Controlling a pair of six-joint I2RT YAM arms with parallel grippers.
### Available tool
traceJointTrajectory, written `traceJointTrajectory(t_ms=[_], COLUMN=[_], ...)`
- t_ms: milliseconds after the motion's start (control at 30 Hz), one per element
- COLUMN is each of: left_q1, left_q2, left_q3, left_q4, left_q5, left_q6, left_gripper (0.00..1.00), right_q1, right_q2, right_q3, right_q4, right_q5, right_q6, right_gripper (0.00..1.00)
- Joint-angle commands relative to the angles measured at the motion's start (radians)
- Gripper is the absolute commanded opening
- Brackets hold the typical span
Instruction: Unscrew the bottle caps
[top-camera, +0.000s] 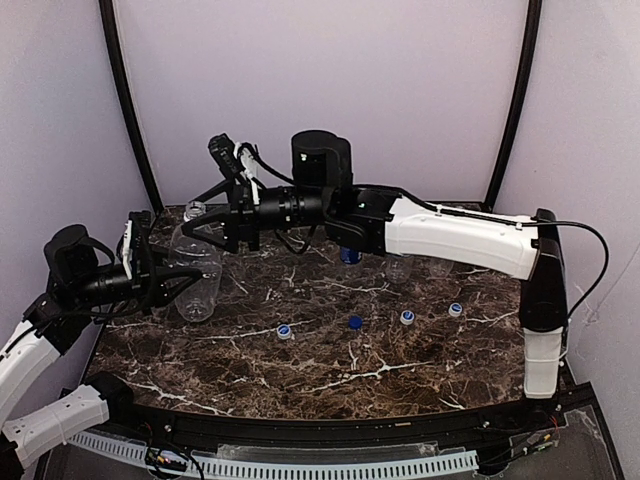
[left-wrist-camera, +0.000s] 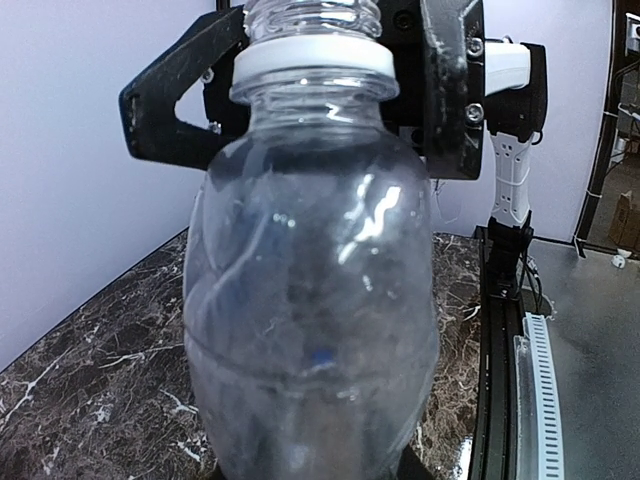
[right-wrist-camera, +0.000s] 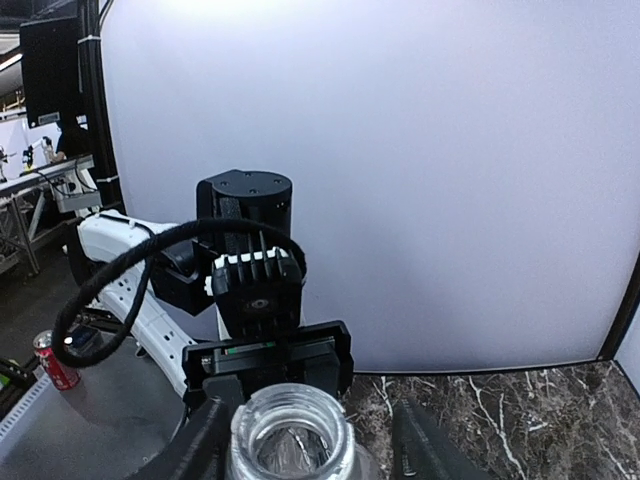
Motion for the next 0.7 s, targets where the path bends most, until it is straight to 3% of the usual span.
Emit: traceJointTrajectory(t_ms=[0, 167, 300, 367, 400, 467, 667], left_q1=[0.002, 0.002, 0.001, 0.001, 0.001, 0.001, 0.007], left_q2=[0.0, 0.0, 0.002, 0.0, -0.005, -0.015, -0.066], left_q3=[0.01, 0.008, 0.006, 0.003, -0.002, -0.017, -0.086], left_q4=[0.038, 0.036, 0.037, 0.026, 0.021, 0.001, -0.024], left_q5=[0.032, 0.028, 0.024, 0.008, -0.001, -0.038, -0.227], left_q6=[-0.015, -0.011, -0.008, -0.003, -0.002, 0.007, 0.003], left_gripper=[0.14, 0.14, 0.18, 0.53, 0.88, 0.97, 0.99], right_q1=[0.008, 0.009, 0.008, 0.005, 0.003, -0.007, -0.059], right_q2=[-0.009, -0.003, 0.0, -0.009, -0.015, -0.035, -0.103], right_q3=[0.031, 0.023, 0.029, 0.023, 0.02, 0.013, -0.03], right_q4=[0.037, 0.04, 0.025, 0.017, 0.01, -0.013, -0.104], right_q5=[-0.033, -0.055, -0.05, -0.05, -0.043, -0.014, 0.192], right_q6=[0.035, 0.046, 0.035, 0.025, 0.019, -0.001, -0.042], right_gripper=[0.43, 0.31, 0.0, 0.0, 0.0, 0.0, 0.0])
